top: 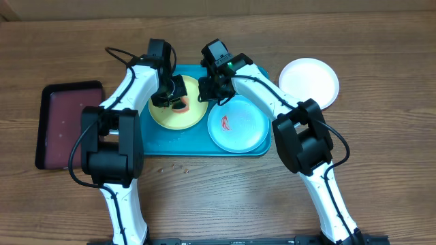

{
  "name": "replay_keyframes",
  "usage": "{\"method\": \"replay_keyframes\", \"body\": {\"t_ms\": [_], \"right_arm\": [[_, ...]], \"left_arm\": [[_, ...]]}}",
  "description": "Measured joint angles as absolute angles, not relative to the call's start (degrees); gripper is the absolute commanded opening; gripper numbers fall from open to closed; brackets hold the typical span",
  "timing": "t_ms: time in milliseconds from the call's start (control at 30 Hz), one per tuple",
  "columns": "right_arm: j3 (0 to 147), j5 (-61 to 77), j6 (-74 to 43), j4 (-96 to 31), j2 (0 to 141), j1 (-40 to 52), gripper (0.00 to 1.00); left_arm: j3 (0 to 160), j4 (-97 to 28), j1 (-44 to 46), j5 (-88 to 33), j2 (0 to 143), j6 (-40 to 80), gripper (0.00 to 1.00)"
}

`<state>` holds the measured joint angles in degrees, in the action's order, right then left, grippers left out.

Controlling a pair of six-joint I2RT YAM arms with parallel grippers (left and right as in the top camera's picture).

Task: Clean dirty plates on tray and stack at the side
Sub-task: 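Grip the yellow plate rim with the right gripper, bring sponge over it, then scrub the yellow plate with the sponge in the left gripper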

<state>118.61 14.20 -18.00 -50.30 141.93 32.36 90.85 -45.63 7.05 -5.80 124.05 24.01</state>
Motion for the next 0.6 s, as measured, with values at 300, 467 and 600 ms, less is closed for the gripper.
{"method": "replay_keyframes", "body": {"t_ms": [300,467,600], "right_arm": [[118.6,14.2,-18.0,-50.7,141.9,32.7,0.04],[118.6,14.2,-18.0,-50.7,141.9,32.7,0.04],[118.6,14.2,-18.0,-50.6,141.9,32.7,0.04]], "left_arm": [[93.6,-54.9,6.3,10.7,124.9,24.0,0.04],[96.6,-58.0,5.6,12.7,126.5,24.0,0.04],[98.8,-57.8,5.5,8.3,126.9,24.0,0.04]]}}
